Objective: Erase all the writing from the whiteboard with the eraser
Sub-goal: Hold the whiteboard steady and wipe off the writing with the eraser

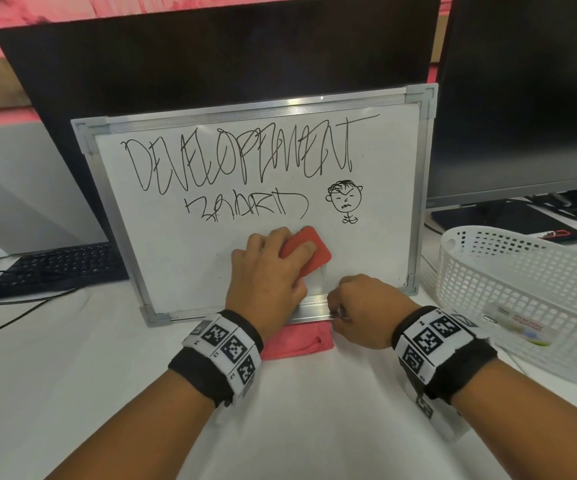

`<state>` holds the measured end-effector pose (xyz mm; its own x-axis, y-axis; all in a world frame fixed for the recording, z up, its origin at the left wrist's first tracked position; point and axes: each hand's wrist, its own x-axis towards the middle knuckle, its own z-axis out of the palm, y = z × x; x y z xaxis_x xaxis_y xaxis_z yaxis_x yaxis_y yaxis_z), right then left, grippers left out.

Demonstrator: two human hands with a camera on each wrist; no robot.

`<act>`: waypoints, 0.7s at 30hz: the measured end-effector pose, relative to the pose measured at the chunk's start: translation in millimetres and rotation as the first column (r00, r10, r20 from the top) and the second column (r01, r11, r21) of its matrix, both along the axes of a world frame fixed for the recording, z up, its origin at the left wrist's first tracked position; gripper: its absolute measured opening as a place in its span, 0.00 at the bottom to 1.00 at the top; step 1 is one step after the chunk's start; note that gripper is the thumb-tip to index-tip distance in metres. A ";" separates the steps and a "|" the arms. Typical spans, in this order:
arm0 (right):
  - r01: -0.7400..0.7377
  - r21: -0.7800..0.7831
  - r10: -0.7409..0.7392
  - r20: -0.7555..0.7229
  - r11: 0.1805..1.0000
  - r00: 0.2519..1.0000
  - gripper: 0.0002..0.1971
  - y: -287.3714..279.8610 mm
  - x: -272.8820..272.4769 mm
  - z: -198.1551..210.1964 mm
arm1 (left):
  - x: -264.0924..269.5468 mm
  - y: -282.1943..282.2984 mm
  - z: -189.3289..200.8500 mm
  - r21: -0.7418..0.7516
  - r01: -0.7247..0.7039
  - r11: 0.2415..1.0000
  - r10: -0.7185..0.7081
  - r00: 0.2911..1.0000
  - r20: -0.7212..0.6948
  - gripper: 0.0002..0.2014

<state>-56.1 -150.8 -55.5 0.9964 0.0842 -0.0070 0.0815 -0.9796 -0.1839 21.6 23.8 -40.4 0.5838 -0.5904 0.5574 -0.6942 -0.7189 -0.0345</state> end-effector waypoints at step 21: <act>-0.004 -0.009 0.004 0.021 1.000 1.000 0.10 1.4 0.5 0.2 | 1.0 -25.9 21.4 0.028 0.107 0.994 -0.107 0.994 0.007 0.23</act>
